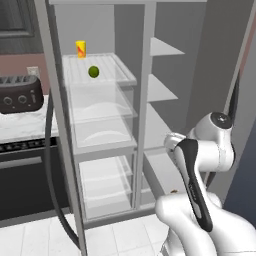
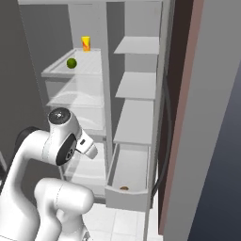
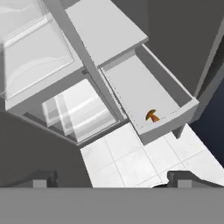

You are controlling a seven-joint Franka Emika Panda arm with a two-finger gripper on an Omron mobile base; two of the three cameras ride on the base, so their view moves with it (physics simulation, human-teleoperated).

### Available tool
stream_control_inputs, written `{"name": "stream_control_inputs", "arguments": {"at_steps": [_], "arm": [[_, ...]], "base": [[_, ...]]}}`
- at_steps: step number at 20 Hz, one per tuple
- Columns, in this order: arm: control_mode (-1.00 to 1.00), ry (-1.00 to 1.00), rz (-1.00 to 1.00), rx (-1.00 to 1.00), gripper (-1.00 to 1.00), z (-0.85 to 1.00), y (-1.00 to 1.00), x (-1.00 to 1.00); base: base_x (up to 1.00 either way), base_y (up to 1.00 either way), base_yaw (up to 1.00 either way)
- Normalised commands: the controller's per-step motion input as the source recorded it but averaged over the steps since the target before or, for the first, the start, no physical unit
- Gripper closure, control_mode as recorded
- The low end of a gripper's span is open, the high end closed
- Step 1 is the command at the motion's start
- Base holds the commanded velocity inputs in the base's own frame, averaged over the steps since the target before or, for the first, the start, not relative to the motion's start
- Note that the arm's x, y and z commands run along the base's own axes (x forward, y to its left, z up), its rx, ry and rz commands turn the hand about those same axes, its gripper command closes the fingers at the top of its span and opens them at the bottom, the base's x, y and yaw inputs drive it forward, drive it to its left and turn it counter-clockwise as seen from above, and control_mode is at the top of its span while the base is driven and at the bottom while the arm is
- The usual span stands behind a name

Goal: Take the mushroom and lime from the fridge shelf and place them in the freezer drawer to begin freezing them.

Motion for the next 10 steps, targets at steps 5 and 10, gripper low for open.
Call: {"name": "stream_control_inputs", "arguments": {"at_steps": [5,10], "arm": [[1.0,0.0,0.0,0.0,-1.0,0.0,0.0,0.0],[1.0,0.0,0.0,0.0,-1.0,0.0,0.0,0.0]], "base": [[0.01,0.42,0.15],[0.14,0.07,0.16]]}}
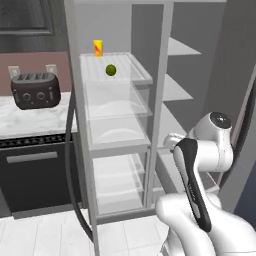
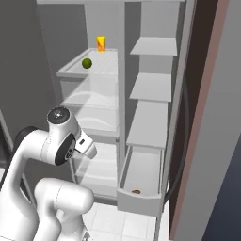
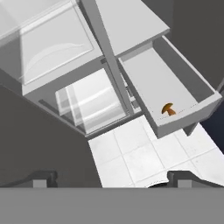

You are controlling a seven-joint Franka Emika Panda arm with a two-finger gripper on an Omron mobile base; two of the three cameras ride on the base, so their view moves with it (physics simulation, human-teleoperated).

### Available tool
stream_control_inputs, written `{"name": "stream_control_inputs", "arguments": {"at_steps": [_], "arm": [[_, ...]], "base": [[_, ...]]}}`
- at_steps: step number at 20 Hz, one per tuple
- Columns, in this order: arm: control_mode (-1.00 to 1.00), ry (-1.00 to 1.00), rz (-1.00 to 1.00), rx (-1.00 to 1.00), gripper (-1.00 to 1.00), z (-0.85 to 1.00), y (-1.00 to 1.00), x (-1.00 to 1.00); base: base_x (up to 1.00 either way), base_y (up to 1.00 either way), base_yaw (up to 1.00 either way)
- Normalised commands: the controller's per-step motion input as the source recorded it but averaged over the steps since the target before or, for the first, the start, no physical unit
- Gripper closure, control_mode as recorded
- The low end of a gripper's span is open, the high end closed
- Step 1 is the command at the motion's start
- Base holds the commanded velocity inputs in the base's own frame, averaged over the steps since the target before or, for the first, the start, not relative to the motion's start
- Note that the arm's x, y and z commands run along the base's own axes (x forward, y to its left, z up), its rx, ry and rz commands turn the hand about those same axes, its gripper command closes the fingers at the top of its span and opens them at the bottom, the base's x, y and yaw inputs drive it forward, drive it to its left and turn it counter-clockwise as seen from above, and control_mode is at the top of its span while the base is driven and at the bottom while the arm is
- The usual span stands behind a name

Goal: Take the mushroom and lime from the fridge shelf and place them in the freezer drawer to begin freezing them.

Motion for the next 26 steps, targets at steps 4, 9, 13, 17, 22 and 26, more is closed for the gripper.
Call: {"name": "stream_control_inputs", "arguments": {"at_steps": [4,9,13,17,22,26], "arm": [[1.0,0.0,0.0,0.0,-1.0,0.0,0.0,0.0],[1.0,0.0,0.0,0.0,-1.0,0.0,0.0,0.0],[1.0,0.0,0.0,0.0,-1.0,0.0,0.0,0.0],[1.0,0.0,0.0,0.0,-1.0,0.0,0.0,0.0],[1.0,0.0,0.0,0.0,-1.0,0.0,0.0,0.0],[1.0,0.0,0.0,0.0,-1.0,0.0,0.0,0.0]], "base": [[0.23,0.05,0.15],[0.39,0.08,0.14],[0.45,0.34,0.1],[0.49,0.09,0.05],[0.45,0.02,0.01],[0.47,0.02,0.01]]}}
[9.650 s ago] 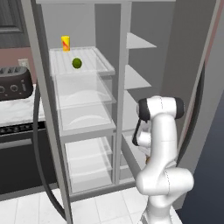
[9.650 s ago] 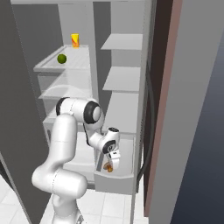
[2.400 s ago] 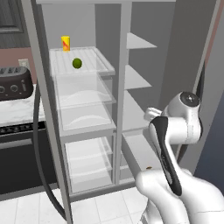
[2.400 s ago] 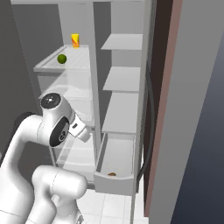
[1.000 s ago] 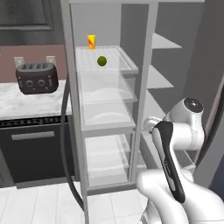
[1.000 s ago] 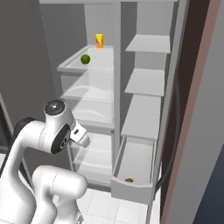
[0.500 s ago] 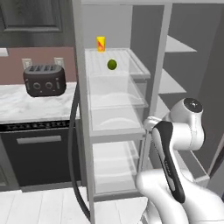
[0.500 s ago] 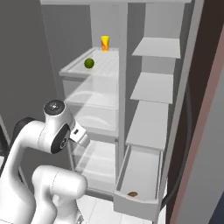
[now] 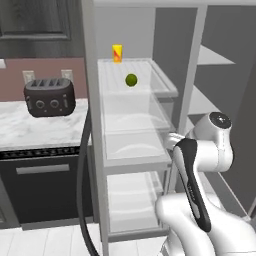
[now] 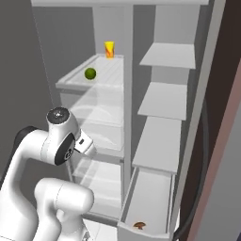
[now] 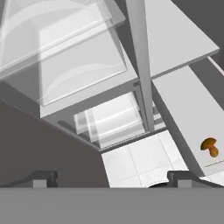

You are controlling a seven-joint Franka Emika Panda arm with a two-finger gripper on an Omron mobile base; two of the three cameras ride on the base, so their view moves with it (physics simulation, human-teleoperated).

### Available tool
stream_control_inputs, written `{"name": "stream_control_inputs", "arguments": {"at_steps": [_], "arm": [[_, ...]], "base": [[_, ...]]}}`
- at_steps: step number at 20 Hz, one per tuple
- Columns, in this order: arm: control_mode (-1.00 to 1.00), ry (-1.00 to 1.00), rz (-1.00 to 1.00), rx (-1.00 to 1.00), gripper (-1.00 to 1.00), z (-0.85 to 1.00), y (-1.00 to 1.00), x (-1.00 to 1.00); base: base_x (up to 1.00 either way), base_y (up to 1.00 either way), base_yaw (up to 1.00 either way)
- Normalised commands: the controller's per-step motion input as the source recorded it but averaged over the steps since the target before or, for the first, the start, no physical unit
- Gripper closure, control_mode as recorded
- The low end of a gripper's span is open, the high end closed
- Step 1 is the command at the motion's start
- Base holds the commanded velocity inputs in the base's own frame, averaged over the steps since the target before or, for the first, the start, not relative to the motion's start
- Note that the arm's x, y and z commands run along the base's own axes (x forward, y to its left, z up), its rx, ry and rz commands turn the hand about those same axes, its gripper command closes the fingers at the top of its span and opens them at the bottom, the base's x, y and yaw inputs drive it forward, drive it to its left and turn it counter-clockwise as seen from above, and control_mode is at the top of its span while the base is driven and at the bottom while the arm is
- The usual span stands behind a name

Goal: Take the mushroom and lime from the fridge shelf and place them in the freezer drawer to begin freezing them.

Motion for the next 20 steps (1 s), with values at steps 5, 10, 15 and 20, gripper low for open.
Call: {"name": "stream_control_inputs", "arguments": {"at_steps": [5,10,15,20], "arm": [[1.0,0.0,0.0,0.0,-1.0,0.0,0.0,0.0],[1.0,0.0,0.0,0.0,-1.0,0.0,0.0,0.0],[1.0,0.0,0.0,0.0,-1.0,0.0,0.0,0.0],[-1.0,-0.02,0.02,0.0,-1.0,0.09,0.01,0.0]], "base": [[0.5,0.15,0.0],[0.47,0.18,0.0],[0.36,0.13,0.0],[0.01,0.04,0.02]]}}
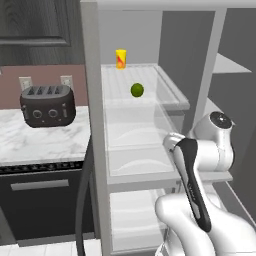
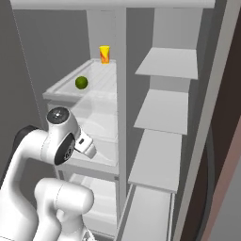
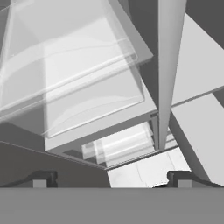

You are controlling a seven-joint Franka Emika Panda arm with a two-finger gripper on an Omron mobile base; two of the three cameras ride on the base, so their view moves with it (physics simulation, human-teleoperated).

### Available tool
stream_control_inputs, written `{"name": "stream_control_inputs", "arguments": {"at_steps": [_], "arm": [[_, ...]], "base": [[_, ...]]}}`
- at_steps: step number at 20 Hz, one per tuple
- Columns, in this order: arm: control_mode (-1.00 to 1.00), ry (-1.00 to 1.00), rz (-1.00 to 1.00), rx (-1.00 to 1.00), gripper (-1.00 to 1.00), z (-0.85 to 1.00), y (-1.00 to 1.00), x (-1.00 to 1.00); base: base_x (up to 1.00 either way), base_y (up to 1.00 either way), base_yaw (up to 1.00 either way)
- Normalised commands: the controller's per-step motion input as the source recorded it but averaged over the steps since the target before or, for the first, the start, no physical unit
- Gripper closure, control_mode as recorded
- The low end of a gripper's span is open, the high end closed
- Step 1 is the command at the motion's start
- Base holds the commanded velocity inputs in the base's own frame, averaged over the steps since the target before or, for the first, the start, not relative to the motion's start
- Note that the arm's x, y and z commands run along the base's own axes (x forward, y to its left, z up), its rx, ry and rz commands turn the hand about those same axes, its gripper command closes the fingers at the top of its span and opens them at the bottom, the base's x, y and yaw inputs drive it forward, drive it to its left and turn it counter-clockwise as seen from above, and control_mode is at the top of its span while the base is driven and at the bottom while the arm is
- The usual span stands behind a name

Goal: Take the mushroom and lime from the fridge shelf and place them in the freezer drawer to begin freezing them.

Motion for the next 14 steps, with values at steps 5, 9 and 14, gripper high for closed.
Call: {"name": "stream_control_inputs", "arguments": {"at_steps": [5,9,14], "arm": [[-1.0,-0.18,0.15,-0.03,-1.0,0.78,0.01,0.04],[-1.0,-0.2,0.13,-0.1,-1.0,0.94,0.04,0.39],[-1.0,-0.17,0.07,-0.12,-1.0,0.76,0.15,0.3]], "base": [[0.0,0.0,0.0],[0.0,0.0,0.0],[0.0,0.0,0.0]]}}
